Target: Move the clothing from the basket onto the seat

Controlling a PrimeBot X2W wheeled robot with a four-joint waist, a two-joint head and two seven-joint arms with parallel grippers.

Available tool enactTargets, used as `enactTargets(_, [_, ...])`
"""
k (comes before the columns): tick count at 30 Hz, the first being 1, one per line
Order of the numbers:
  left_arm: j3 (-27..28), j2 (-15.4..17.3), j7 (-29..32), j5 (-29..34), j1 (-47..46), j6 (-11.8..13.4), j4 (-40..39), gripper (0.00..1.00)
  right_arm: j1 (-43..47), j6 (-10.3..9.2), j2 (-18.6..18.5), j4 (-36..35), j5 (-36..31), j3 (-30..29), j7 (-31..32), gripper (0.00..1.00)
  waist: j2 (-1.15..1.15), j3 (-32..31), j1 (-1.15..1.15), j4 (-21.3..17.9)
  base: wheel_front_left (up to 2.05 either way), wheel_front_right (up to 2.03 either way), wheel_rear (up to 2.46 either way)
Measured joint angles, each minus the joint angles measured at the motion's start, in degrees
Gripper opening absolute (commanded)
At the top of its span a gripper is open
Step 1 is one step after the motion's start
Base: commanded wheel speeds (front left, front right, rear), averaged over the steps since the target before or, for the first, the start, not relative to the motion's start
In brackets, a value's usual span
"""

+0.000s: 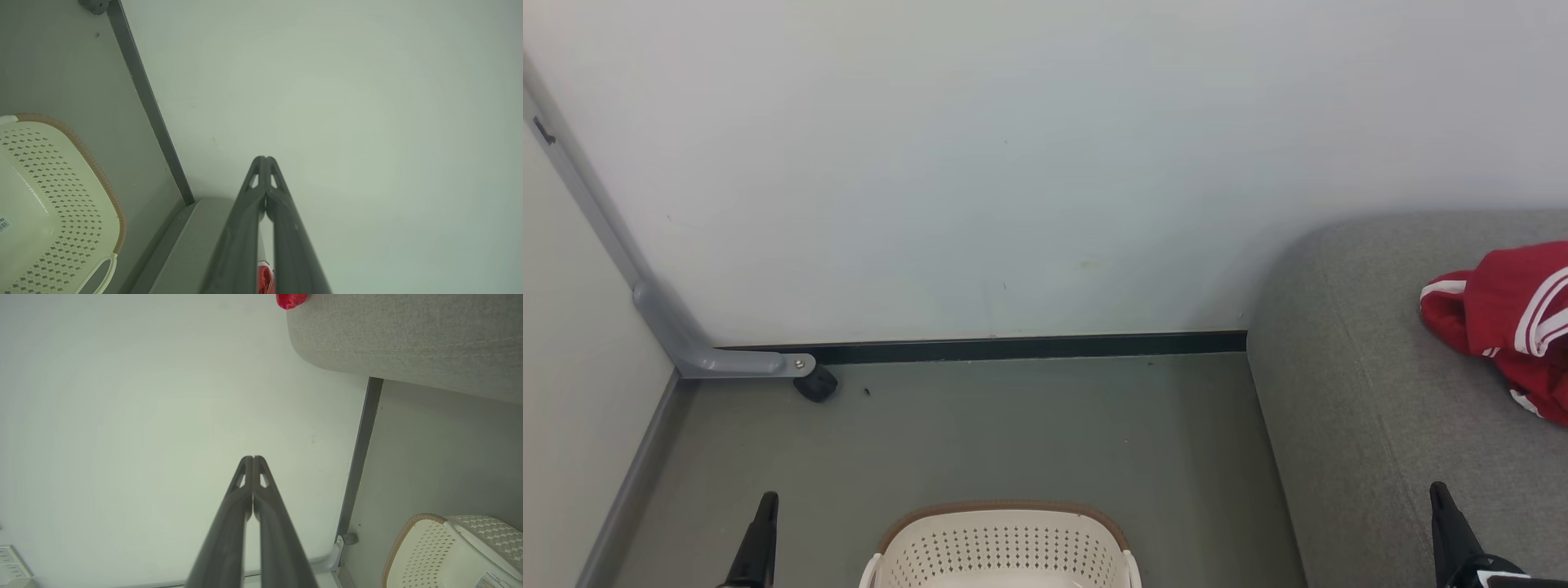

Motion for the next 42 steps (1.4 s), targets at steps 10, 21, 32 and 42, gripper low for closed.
enactTargets(10, [0.00, 0.00, 0.00, 0.00, 0.00, 0.00, -0.02, 0.00, 0.00, 0.00, 0.00, -0.01, 0.00, 0.00, 0.00, 0.00, 0.00, 0.00, 0.00, 0.00, 0.00, 0.00, 0.00])
enactTargets(21, [0.00, 0.00, 0.00, 0.00, 0.00, 0.00, -0.03, 0.00, 0.00, 0.00, 0.00, -0.01, 0.03, 0.00, 0.00, 0.00, 0.00, 0.01, 0.00, 0.00, 0.00, 0.00, 0.00])
enactTargets(32, [0.00, 0.00, 0.00, -0.01, 0.00, 0.00, -0.05, 0.00, 0.00, 0.00, 0.00, -0.01, 0.04, 0.00, 0.00, 0.00, 0.00, 0.01, 0.00, 0.00, 0.00, 0.00, 0.00])
enactTargets(42, [-0.01, 0.00, 0.00, -0.01, 0.00, 0.00, -0.08, 0.00, 0.00, 0.00, 0.00, -0.02, 0.04, 0.00, 0.00, 0.00, 0.00, 0.01, 0.00, 0.00, 0.00, 0.00, 0.00])
